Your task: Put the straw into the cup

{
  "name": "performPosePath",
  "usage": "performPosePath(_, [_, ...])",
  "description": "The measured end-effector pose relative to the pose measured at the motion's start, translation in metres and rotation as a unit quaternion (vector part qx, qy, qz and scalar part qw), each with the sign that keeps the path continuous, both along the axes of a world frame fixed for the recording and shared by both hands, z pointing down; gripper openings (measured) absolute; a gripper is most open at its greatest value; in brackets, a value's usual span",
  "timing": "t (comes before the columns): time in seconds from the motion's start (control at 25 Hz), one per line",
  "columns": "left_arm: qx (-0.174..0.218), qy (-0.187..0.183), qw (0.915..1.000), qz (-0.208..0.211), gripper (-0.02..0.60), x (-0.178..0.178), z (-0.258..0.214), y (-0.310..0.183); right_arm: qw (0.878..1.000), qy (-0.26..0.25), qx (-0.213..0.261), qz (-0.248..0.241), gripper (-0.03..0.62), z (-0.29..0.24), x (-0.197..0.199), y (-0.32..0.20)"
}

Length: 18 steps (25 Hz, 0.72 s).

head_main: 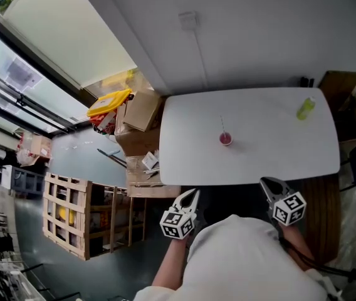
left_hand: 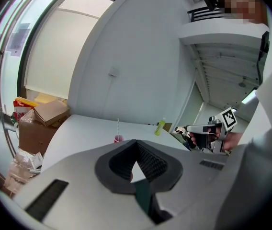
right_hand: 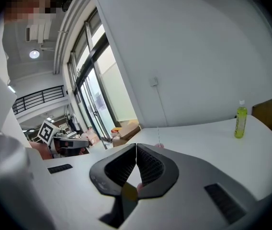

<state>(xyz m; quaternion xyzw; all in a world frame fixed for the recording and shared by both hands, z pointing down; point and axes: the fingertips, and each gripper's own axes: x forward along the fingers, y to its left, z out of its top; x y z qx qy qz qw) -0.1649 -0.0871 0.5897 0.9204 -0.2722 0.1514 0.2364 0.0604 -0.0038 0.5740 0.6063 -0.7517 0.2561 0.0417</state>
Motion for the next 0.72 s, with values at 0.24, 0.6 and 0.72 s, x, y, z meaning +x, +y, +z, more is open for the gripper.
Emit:
performPosePath(0.24, [0.0, 0.01, 0.9999, 0.011, 0.002, -0.005, -0.003, -0.006, 1.0, 0.003, 0.0, 0.014, 0.034, -0.001, -0.004, -0.005])
performPosePath(0.6, [-0.002, 0.022, 0.9996, 0.018, 0.002, -0.006, -0.003, -0.008, 1.0, 0.01, 0.005, 0.016, 0.034, -0.008, -0.009, -0.01])
performPosePath(0.72, [0.0, 0.027, 0.9995, 0.018, 0.002, -0.006, -0.009, -0.01, 1.0, 0.011, 0.007, 0.016, 0.034, -0.012, -0.012, -0.01])
